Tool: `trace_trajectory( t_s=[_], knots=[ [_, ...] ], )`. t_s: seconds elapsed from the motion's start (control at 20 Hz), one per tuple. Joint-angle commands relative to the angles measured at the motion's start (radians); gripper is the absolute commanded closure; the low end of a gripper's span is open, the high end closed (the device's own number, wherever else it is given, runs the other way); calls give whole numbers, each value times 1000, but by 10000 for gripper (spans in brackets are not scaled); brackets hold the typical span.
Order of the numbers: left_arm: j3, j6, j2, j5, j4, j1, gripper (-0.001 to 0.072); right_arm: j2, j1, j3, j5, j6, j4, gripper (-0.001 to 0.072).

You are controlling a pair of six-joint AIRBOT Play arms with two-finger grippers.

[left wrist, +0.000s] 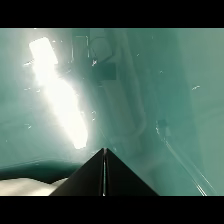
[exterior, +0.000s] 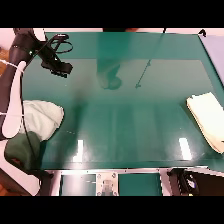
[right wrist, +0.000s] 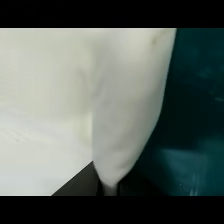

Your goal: Fold the shirts.

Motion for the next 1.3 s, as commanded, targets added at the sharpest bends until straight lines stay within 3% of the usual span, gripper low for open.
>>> trace_trajectory(
  t_s=[0.0,0.15,0.35,0.45,0.55,0.65,0.8,1.0,1.25],
  knots=[
    [0,0,0,0,-2,0,687,20,-11,-18,51,19,-12,573],
    [0,4,0,0,-2,0,687,20,-10,53,217,103,-146,485],
    [0,19,0,-3,0,0,687,24,-8,163,460,232,-327,479],
    [0,24,2,-10,2,0,688,58,11,196,494,251,-328,484],
    [0,30,14,-31,2,0,688,101,67,236,467,232,-222,625],
    [0,23,51,-37,-2,0,689,141,178,270,386,177,-36,690],
    [-31,-22,127,-98,-33,0,688,200,452,286,254,52,144,692],
    [-278,-57,290,-107,-123,-17,689,275,829,235,210,14,42,693],
    [-782,-164,606,45,-126,-113,688,449,1116,-83,129,23,29,693]
  ],
)
